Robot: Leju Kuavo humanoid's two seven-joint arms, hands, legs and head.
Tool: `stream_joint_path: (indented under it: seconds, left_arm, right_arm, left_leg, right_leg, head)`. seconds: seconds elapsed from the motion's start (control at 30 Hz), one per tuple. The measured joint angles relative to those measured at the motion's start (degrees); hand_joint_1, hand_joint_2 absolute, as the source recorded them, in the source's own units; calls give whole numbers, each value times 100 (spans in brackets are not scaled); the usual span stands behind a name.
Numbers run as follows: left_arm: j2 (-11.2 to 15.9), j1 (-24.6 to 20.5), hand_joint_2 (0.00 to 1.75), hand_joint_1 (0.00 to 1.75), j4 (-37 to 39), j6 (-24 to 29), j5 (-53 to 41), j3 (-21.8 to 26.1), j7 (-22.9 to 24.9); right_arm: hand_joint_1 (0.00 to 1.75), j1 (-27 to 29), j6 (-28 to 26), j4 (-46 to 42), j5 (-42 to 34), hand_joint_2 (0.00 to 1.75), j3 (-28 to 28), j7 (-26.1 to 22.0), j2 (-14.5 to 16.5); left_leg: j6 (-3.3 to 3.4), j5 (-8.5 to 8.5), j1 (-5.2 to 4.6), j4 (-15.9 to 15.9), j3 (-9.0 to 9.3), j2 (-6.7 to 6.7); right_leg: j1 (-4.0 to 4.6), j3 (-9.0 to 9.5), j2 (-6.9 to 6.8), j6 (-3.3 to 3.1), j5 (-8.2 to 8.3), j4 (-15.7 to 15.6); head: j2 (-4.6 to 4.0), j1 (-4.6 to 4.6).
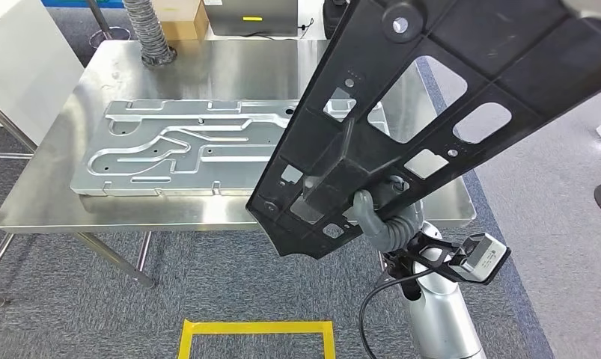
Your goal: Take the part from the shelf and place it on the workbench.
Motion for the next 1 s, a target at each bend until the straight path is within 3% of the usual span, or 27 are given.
stream_joint_path:
  seconds: [0.03, 0.07, 0.1, 0.17, 0.23, 0.33, 0.4, 0.43, 0.5, 0.53, 0.57, 0.6, 0.67, 0.73, 0.83, 0.9, 0.93, 1.0]
  left_arm:
    - [0, 3, 175, 0, 0, 0, 4, 1, 0]
    - [-1, 8, 175, 0, 0, 0, 8, 1, 1]
    - [-3, 13, 175, 0, 0, 0, 12, 2, 1]
    - [-13, 17, 175, 0, 1, 0, 14, 3, 1]
    - [-24, 11, 175, 0, 1, -1, 17, 7, -5]
    - [-29, 6, 175, 0, 0, -5, 14, 9, -22]
    - [-34, -11, 175, 0, 0, -9, 3, 9, -32]
    - [-39, -24, 175, 0, 0, -11, -3, 9, -35]
    - [-52, -35, 175, 0, 1, -15, -16, 9, -37]
    - [-55, -36, 175, 0, 1, -15, -21, 9, -37]
    - [-56, -36, 175, 0, 1, -15, -24, 9, -36]
    - [-57, -37, 175, 0, 0, -15, -28, 9, -36]
    - [-57, -42, 175, 0, 0, -15, -35, 9, -34]
    - [-60, -54, 175, 0, 1, -16, -44, 8, -34]
    - [-70, -74, 175, 0, 0, -14, -38, 7, -39]
    - [-76, -81, 175, 0, 0, -10, -29, 7, -49]
    - [-79, -88, 175, 0, 0, -5, -25, 7, -56]
    - [-79, -102, 175, 0, 0, 9, -18, 8, -69]
  right_arm:
    - [175, 7, 2, 12, -7, 175, 0, 1, -1]
    - [175, 10, 4, 21, -14, 175, 0, 1, -1]
    - [175, 11, 8, 27, -19, 175, 0, 1, -1]
    - [175, 1, 15, 27, -22, 175, 0, 1, -1]
    - [175, -15, 21, 9, -23, 175, -2, 1, -1]
    - [175, -95, 24, -51, -33, 175, -30, 3, -1]
    - [175, -249, 25, -113, -56, 175, -70, 3, -4]
    - [175, -353, 25, -143, -79, 175, -95, 5, -6]
    - [175, -568, 26, -188, -144, 175, -150, 32, -15]
    - [175, -654, 27, -205, -182, 175, -180, 59, -23]
    - [175, -726, 27, -219, -218, 175, -209, 91, -32]
    - [175, -786, 31, -226, -250, 175, -237, 117, -42]
    - [175, -891, 47, -229, -303, 175, -281, 143, -61]
    - [175, -990, 62, -223, -337, 175, -315, 143, -84]
    - [175, -1105, 19, -181, -344, 175, -357, 138, -133]
    - [175, -1191, -71, -99, -315, 175, -399, 144, -180]
    - [175, -1248, -152, -26, -258, 175, -423, 151, -205]
    - [175, -1351, -359, 171, -87, 175, -462, 165, -255]
  left_leg:
    - [3, -32, -3, 1, 37, -3]
    - [-1, -68, -4, 3, 84, -8]
    - [-9, -107, -4, 6, 140, -13]
    - [-42, -201, -10, 17, 249, -23]
    - [-103, -285, -25, 37, 290, -25]
    - [-203, -357, -22, 30, 309, -7]
    - [-265, -497, -12, 255, 236, 3]
    - [-293, -630, 1, 543, 97, 3]
    - [-338, -915, 21, 1351, -366, 4]
    - [-352, -953, 27, 1644, -571, 4]
    - [-357, -871, 29, 1742, -687, 5]
    - [-353, -667, 30, 1604, -688, 5]
    - [-316, -116, 25, 850, -433, 5]
    - [-255, 144, -2, 259, -198, 5]
    - [-164, 102, -18, 111, -157, 3]
    - [-95, 100, 7, 63, -130, 1]
    - [-64, 100, 19, 42, -112, 2]
    - [-26, 83, 8, 41, -103, 6]
  right_leg:
    - [-8, -189, 0, 11, -12, 252]
    - [-14, -279, -2, 16, 94, 295]
    - [-20, -244, -5, 13, 313, 95]
    - [-16, 46, -16, -28, 829, -698]
    - [6, 257, -18, -84, 1033, -1247]
    - [17, 296, 8, -167, 972, -1347]
    - [-9, 360, 13, -231, 945, -1389]
    - [-20, 398, 9, -256, 927, -1405]
    - [-16, 456, 7, -281, 872, -1409]
    - [-13, 494, 10, -280, 840, -1408]
    - [-12, 543, 13, -276, 802, -1407]
    - [-12, 605, 17, -267, 762, -1407]
    - [-11, 739, 20, -239, 674, -1410]
    - [4, 800, 27, -189, 616, -1407]
    - [13, 790, 26, -98, 583, -1423]
    - [11, 730, 15, -48, 469, -1268]
    - [8, 606, 11, -31, 339, -1016]
    - [-4, 166, 8, -12, 18, -222]
  head:
    - [0, 0]
    - [0, 0]
    - [0, 0]
    - [0, 0]
    - [0, 0]
    - [0, -1]
    - [0, -1]
    - [0, -1]
    - [0, -2]
    - [0, -2]
    - [0, -2]
    - [0, -2]
    - [0, -2]
    - [0, -2]
    - [0, -1]
    - [0, -1]
    - [0, -1]
    - [0, 0]
